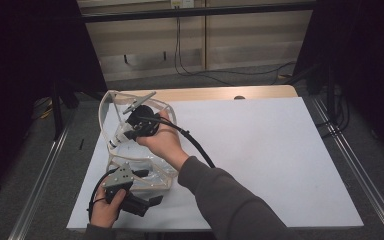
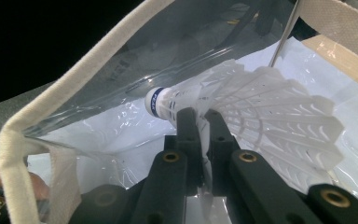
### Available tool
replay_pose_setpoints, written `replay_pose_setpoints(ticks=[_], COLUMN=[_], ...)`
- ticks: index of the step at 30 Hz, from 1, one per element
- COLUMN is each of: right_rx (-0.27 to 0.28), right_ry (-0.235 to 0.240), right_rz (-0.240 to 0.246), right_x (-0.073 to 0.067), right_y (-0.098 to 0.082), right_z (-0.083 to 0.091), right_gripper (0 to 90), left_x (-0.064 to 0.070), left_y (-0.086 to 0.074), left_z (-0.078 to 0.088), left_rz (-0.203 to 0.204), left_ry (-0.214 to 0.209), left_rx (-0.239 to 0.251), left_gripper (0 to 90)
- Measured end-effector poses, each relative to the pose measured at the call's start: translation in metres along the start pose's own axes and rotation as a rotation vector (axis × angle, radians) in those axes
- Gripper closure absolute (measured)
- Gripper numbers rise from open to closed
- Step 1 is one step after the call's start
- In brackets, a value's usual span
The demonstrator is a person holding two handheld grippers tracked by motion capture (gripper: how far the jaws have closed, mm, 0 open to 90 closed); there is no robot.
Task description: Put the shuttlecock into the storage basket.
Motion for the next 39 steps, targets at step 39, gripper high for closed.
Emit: replay_pose_setpoints(ticks=[39], right_rx=[0.011], right_ry=[-0.013], right_rz=[-0.037], right_x=[-0.0035], right_y=[-0.0022], right_z=[-0.0022], right_gripper=[88.1], left_x=[-0.0001], left_y=[0.0004], left_z=[-0.0003], left_rz=[-0.004], left_ry=[0.002], left_rx=[0.004], left_gripper=[1.7])
Point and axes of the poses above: each handheld gripper's, and its own axes: z roughly backward along the jaws, y roughly out of its top, x roughly to its right, the point moved 8 cm from there along -z, roughly forward along the jaws, and after that the axes turned 13 degrees about z, right-handed, at the moved point
